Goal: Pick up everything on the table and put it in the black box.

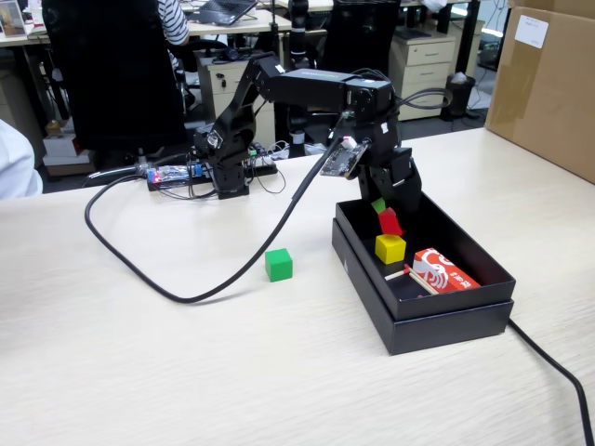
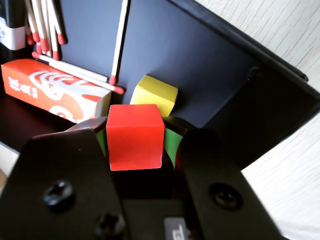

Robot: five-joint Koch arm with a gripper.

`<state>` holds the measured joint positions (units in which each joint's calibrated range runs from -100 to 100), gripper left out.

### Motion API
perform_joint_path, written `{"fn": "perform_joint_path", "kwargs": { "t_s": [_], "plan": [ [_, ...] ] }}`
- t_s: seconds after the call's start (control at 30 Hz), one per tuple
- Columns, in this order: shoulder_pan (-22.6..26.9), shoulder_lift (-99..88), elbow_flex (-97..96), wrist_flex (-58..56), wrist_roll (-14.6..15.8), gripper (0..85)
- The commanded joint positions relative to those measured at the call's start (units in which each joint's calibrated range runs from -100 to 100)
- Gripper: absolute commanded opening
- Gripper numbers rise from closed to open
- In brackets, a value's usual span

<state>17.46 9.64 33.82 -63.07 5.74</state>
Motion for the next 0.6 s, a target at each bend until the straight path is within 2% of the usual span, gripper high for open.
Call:
{"fn": "perform_joint_path", "kwargs": {
  "t_s": [0.0, 0.03, 0.13, 0.23, 0.3, 0.57],
  "plan": [
    [-0.29, -1.78, 1.18, -0.30, 0.05, 5.2],
    [-0.24, -1.78, -0.09, -0.30, -0.05, 17.4],
    [-0.05, -2.01, -1.64, -0.48, -0.05, 25.9],
    [0.00, -2.93, -3.45, -1.17, -0.05, 39.2],
    [-0.10, -4.54, -3.81, -1.25, -0.05, 41.8],
    [-2.00, -20.03, -0.82, -1.17, -0.05, 41.8]
  ]
}}
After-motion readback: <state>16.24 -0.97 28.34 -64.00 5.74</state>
